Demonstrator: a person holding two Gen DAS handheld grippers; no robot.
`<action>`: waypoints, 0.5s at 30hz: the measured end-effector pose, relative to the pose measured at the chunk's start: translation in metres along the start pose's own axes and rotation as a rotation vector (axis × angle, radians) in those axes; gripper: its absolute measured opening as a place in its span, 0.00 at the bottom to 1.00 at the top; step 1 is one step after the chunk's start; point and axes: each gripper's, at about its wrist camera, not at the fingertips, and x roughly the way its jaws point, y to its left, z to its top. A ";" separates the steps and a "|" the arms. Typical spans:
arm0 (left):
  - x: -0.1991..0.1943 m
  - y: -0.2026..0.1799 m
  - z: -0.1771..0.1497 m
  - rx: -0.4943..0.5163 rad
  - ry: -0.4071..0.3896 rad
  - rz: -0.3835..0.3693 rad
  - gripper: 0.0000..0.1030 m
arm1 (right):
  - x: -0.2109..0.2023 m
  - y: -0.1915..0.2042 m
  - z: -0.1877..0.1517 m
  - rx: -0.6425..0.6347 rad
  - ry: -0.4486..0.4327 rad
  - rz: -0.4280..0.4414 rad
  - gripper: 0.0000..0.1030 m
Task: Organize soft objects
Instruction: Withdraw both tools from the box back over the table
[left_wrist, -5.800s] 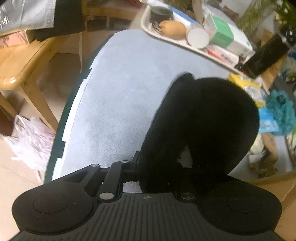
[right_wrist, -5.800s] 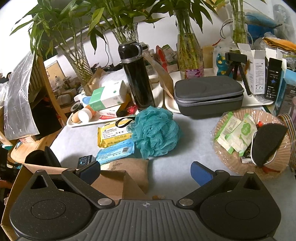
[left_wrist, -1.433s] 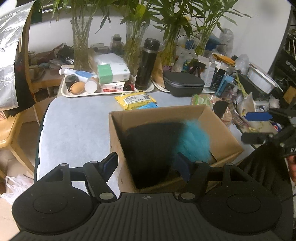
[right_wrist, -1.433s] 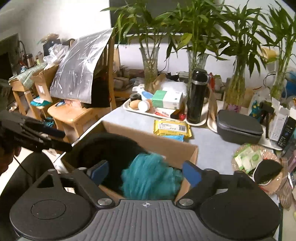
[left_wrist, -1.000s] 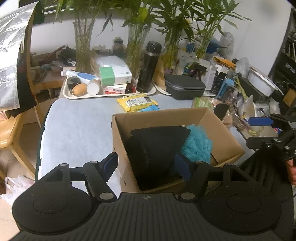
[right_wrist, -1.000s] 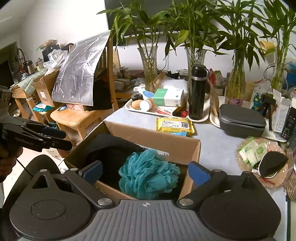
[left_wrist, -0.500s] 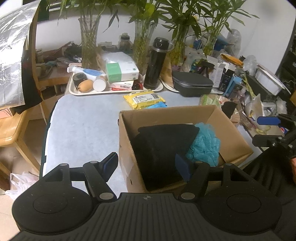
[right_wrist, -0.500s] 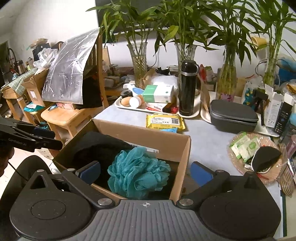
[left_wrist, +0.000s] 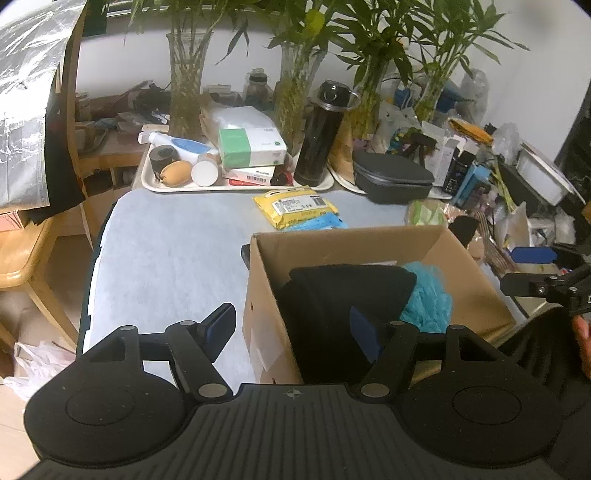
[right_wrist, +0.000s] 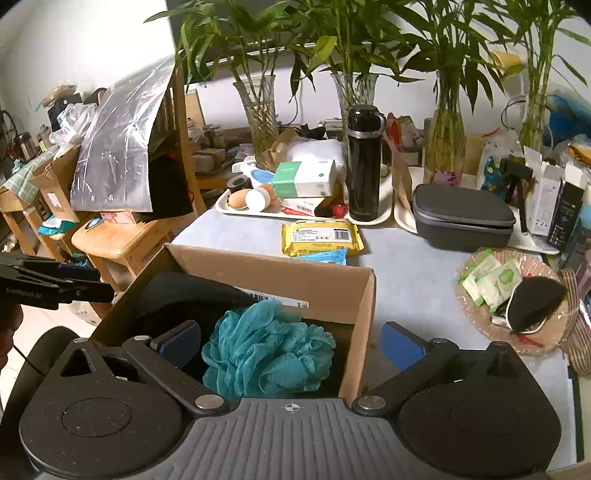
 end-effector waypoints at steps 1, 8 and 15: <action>0.001 0.001 0.001 -0.002 -0.001 0.000 0.66 | 0.002 0.000 0.001 0.004 0.001 0.000 1.00; 0.014 0.011 0.006 -0.023 0.002 0.001 0.66 | 0.016 -0.008 0.009 0.024 0.001 0.002 1.00; 0.028 0.022 0.017 -0.039 0.001 0.008 0.66 | 0.030 -0.016 0.021 0.004 -0.009 -0.009 1.00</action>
